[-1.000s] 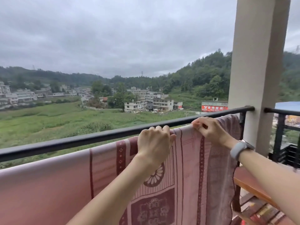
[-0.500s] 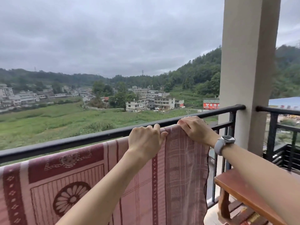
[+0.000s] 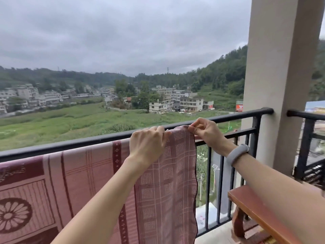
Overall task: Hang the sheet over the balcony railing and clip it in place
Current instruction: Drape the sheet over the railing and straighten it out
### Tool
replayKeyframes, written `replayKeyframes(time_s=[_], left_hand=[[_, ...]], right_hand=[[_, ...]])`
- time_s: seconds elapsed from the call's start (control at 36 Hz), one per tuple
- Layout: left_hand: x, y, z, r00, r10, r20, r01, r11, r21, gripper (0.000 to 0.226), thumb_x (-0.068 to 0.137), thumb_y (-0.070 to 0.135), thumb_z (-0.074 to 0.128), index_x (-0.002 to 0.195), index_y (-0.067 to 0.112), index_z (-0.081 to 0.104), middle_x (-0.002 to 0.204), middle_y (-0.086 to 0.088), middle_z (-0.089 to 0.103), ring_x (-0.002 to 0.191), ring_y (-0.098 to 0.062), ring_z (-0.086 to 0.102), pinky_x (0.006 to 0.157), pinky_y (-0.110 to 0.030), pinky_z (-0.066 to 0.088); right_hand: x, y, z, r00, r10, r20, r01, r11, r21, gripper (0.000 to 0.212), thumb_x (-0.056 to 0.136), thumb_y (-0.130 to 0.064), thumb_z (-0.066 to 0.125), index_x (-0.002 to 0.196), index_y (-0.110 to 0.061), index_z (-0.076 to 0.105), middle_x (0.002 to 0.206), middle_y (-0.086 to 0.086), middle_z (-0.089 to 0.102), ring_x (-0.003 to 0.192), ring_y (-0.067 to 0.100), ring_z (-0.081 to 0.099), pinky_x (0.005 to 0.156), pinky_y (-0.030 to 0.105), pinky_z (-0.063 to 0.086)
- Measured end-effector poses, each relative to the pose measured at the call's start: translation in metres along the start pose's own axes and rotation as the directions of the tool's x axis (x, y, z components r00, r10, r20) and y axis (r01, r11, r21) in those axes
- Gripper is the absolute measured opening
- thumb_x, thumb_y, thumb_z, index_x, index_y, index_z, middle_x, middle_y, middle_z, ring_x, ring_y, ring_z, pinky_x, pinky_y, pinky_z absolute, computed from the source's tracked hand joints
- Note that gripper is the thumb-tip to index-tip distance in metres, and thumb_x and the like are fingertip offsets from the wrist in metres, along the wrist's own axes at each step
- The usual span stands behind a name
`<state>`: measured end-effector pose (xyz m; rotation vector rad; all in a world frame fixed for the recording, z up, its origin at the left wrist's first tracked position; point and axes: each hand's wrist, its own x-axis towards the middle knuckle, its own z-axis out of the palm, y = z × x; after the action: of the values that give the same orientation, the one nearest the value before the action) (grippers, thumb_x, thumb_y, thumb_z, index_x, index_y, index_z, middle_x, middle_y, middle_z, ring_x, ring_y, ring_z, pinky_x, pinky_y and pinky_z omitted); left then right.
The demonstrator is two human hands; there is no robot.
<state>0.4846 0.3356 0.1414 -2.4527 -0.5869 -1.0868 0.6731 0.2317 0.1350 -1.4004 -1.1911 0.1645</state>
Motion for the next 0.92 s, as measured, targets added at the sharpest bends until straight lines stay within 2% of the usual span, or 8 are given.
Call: replayKeyframes(time_s=[0.11, 0.22, 0.31, 0.36, 0.5, 0.58, 0.67, 0.92], left_hand=[[0.008, 0.011, -0.001, 0.999, -0.039, -0.026, 0.036, 0.994, -0.106, 0.031, 0.097, 0.037, 0.036, 0.106, 0.018, 0.058, 0.105, 0.000, 0.061, 0.087, -0.020, 0.061, 0.063, -0.029, 0.040], [0.022, 0.020, -0.008, 0.983, -0.116, -0.142, 0.091, 0.981, -0.170, 0.026, 0.091, 0.027, 0.053, 0.113, 0.014, 0.059, 0.126, -0.008, 0.052, 0.109, -0.023, 0.051, 0.091, -0.038, 0.040], [0.020, 0.038, -0.002, 0.994, -0.012, -0.113, -0.002, 0.992, -0.123, 0.025, 0.090, 0.030, 0.052, 0.106, 0.013, 0.062, 0.111, -0.006, 0.061, 0.098, -0.024, 0.059, 0.081, -0.038, 0.043], [0.018, 0.050, 0.006, 0.999, 0.034, -0.030, -0.037, 0.996, -0.084, 0.027, 0.092, 0.035, 0.048, 0.107, 0.016, 0.061, 0.102, -0.002, 0.064, 0.089, -0.023, 0.063, 0.072, -0.034, 0.043], [0.033, 0.057, 0.019, 0.999, 0.040, -0.004, -0.040, 0.996, -0.079, 0.035, 0.093, 0.046, 0.040, 0.105, 0.019, 0.060, 0.095, -0.001, 0.065, 0.079, -0.024, 0.065, 0.057, -0.028, 0.033], [0.032, 0.059, 0.023, 0.999, 0.037, -0.033, -0.038, 0.998, -0.051, 0.032, 0.093, 0.042, 0.042, 0.099, 0.019, 0.063, 0.088, -0.001, 0.067, 0.074, -0.023, 0.065, 0.055, -0.027, 0.034], [0.028, 0.061, 0.023, 0.996, -0.005, -0.087, -0.001, 0.998, -0.069, 0.029, 0.091, 0.038, 0.046, 0.091, 0.017, 0.066, 0.081, 0.000, 0.069, 0.069, -0.022, 0.065, 0.056, -0.028, 0.041], [0.040, 0.075, 0.025, 0.985, -0.107, -0.137, 0.098, 0.993, -0.071, 0.029, 0.090, 0.034, 0.049, 0.074, 0.016, 0.066, 0.068, 0.002, 0.068, 0.055, -0.021, 0.061, 0.048, -0.021, 0.027]], right_hand=[[0.010, -0.007, -0.005, 0.995, -0.079, -0.059, 0.071, 0.990, -0.118, 0.014, 0.086, -0.011, 0.061, 0.073, -0.014, 0.056, 0.070, 0.005, 0.059, 0.068, 0.016, 0.054, 0.067, 0.023, 0.050], [0.019, -0.013, -0.006, 0.973, -0.196, -0.121, 0.170, 0.965, -0.202, 0.020, 0.088, -0.012, 0.059, 0.069, -0.017, 0.054, 0.061, -0.003, 0.054, 0.050, -0.001, 0.048, 0.048, 0.010, 0.040], [0.010, 0.002, -0.007, 0.987, -0.161, -0.019, 0.148, 0.940, -0.308, 0.026, 0.090, -0.011, 0.054, 0.064, -0.011, 0.056, 0.054, -0.002, 0.048, 0.046, 0.005, 0.039, 0.047, 0.019, 0.032], [0.002, 0.012, -0.012, 0.992, -0.127, -0.006, 0.120, 0.946, -0.302, 0.022, 0.092, -0.009, 0.051, 0.073, -0.003, 0.062, 0.061, 0.004, 0.056, 0.056, 0.015, 0.048, 0.053, 0.025, 0.039], [-0.016, 0.024, -0.027, 0.996, 0.034, 0.080, -0.037, 0.999, 0.031, 0.023, 0.093, -0.012, 0.047, 0.110, -0.016, 0.062, 0.107, -0.002, 0.067, 0.099, 0.012, 0.062, 0.086, 0.027, 0.050], [-0.019, 0.031, -0.025, 0.990, -0.028, 0.137, 0.019, 0.998, 0.065, 0.023, 0.089, -0.019, 0.057, 0.111, -0.019, 0.060, 0.110, -0.002, 0.066, 0.101, 0.007, 0.062, 0.086, 0.023, 0.051], [-0.014, 0.032, -0.018, 0.987, -0.117, 0.111, 0.116, 0.993, 0.019, 0.008, 0.085, -0.016, 0.062, 0.093, -0.019, 0.063, 0.091, -0.003, 0.067, 0.084, 0.000, 0.063, 0.075, 0.015, 0.050], [-0.001, 0.042, -0.021, 0.935, -0.353, 0.013, 0.353, 0.935, -0.009, 0.002, 0.087, -0.008, 0.058, 0.086, -0.010, 0.056, 0.085, -0.004, 0.056, 0.080, 0.011, 0.055, 0.075, 0.022, 0.047]])
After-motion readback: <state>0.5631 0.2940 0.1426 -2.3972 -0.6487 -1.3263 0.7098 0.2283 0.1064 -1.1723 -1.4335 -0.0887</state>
